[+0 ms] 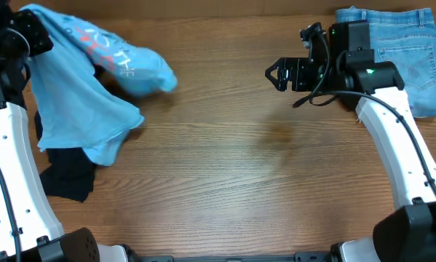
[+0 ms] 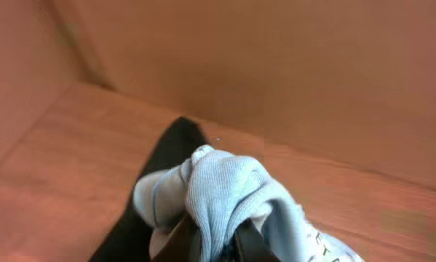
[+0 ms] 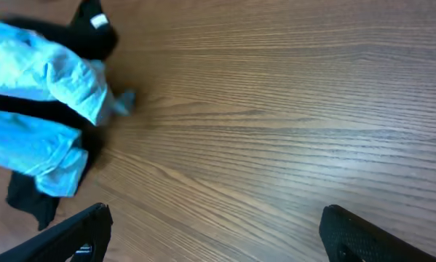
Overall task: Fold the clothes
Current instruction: 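Lift the blue T-shirt with the left gripper and drop it mid-table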
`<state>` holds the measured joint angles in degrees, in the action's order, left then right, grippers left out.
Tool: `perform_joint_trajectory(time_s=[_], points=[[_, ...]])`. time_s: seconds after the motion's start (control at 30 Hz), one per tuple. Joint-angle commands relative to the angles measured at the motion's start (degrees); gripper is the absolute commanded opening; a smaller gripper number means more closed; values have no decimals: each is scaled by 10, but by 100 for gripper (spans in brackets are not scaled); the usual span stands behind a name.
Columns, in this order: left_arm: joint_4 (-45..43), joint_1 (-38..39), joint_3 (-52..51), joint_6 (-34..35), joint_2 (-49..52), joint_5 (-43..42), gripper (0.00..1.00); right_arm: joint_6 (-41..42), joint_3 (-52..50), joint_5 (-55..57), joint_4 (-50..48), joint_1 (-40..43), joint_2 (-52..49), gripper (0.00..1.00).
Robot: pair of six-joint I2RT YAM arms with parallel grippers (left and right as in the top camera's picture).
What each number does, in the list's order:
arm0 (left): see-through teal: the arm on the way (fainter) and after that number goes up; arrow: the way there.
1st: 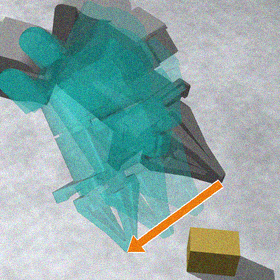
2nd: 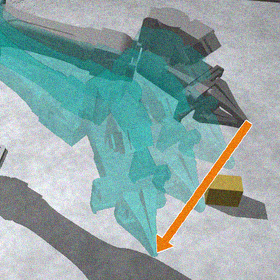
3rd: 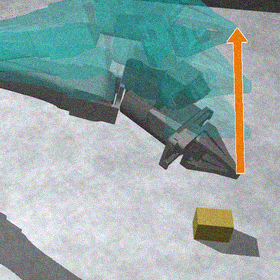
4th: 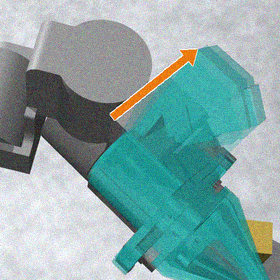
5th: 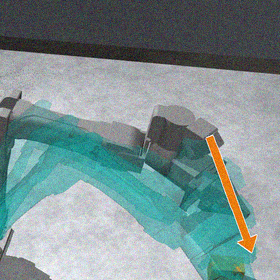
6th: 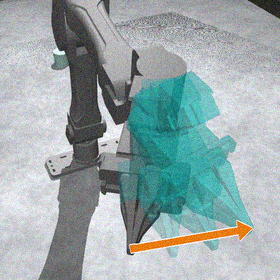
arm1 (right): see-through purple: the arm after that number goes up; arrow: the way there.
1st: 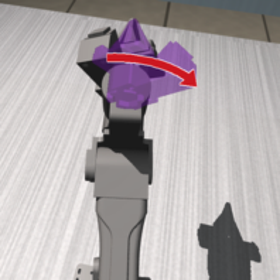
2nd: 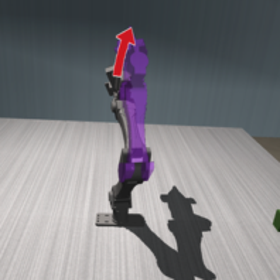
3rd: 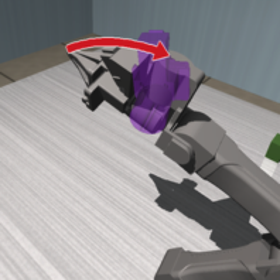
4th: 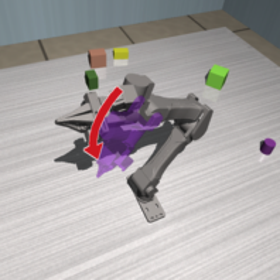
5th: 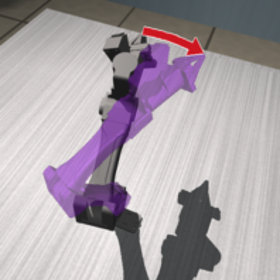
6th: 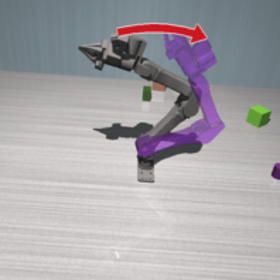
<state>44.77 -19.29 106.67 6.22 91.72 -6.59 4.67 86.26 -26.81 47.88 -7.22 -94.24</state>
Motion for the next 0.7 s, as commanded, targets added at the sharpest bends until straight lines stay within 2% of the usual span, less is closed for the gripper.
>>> perform_joint_trajectory(time_s=[0.0, 0.17, 0.27, 0.33, 0.37, 0.4, 0.47, 0.53, 0.67], points=[[-7, -25, 16, -9, 3, 67, 4, -2, 13, 4, 14, -2, 11, 96], [-19, -56, 16, -19, 4, 77, 4, -2, 13, 4, 20, -2, 11, 96], [-35, -56, 17, -12, 3, 67, 14, -2, 13, 4, 24, -2, 11, 96], [-32, -54, 35, -13, 3, 34, 15, -2, 13, 4, 22, -2, 11, 96], [-26, -54, 53, -13, 3, 13, 7, -2, 13, 4, 22, -2, 11, 96], [-18, -54, 70, -12, 3, -14, 6, -2, 13, 4, 22, -2, 11, 96], [3, -43, 113, -9, 3, -136, 4, -2, 15, 3, 19, -2, 12, 93], [2, -12, 127, -9, 3, -216, 4, 4, 22, 4, 18, -2, 13, 87], [7, 141, 127, -40, 12, -215, 5, 14, 39, 15, 25, 11, 37, 87]])
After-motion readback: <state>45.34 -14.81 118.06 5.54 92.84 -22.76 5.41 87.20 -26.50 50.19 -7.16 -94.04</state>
